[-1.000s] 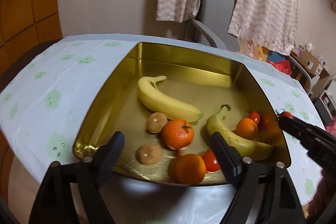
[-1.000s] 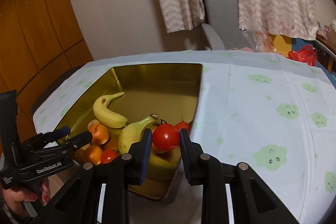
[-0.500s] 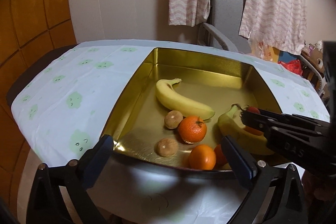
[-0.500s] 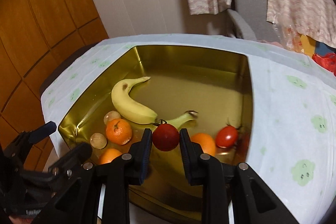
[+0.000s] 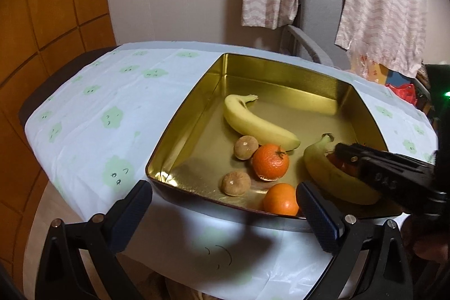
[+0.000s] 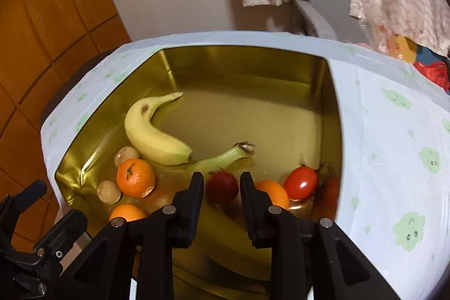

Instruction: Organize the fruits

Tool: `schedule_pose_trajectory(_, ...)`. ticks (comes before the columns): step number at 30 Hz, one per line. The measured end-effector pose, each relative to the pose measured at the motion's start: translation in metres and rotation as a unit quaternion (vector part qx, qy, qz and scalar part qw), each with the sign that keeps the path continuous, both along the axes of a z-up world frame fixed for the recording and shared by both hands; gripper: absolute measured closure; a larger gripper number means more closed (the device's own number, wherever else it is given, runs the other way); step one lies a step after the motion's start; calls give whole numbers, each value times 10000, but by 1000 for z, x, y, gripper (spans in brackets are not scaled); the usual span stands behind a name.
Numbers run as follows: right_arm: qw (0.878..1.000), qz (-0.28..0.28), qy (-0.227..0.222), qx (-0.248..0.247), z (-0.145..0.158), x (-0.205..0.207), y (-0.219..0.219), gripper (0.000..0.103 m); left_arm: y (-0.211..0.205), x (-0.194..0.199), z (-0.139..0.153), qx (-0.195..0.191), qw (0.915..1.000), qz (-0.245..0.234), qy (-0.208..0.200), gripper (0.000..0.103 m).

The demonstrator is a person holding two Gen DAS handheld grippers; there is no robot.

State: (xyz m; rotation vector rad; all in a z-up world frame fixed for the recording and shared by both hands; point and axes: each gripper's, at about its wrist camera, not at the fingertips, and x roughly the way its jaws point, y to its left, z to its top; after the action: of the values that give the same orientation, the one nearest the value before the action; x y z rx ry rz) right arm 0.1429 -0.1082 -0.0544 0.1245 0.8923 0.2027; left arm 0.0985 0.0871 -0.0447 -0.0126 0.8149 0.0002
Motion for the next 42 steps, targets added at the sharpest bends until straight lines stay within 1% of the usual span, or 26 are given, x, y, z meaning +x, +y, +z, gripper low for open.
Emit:
schedule_pose_trajectory(5,9993,-258,-57,260,3,-14,-16,75,1,0,-2,-53,9999,46,99,0)
schedule_pose_trajectory(10,9990,-326,-65,285,2,-26,-22,75,-5,-1,-2,106,9998,59,124,0)
schedule_pose_trajectory(15,9990,-369,-186,168,5,-35,-20,75,-13,-5,1,205,9997,18,111,0)
schedule_pose_trajectory(19,9986,-420,-317,98,8,-42,-17,75,-17,-8,4,367,9993,68,64,0)
schedule_pose_trajectory(31,9980,-483,-401,51,12,-59,-14,75,-21,-18,9,516,9986,88,12,0)
schedule_pose_trajectory(35,9969,-579,-532,-70,19,-70,-12,70,-19,-21,12,534,9985,134,-35,0)
schedule_pose_trajectory(42,9966,-518,-621,-127,25,-86,-5,67,-15,-25,17,546,9982,232,-101,0)
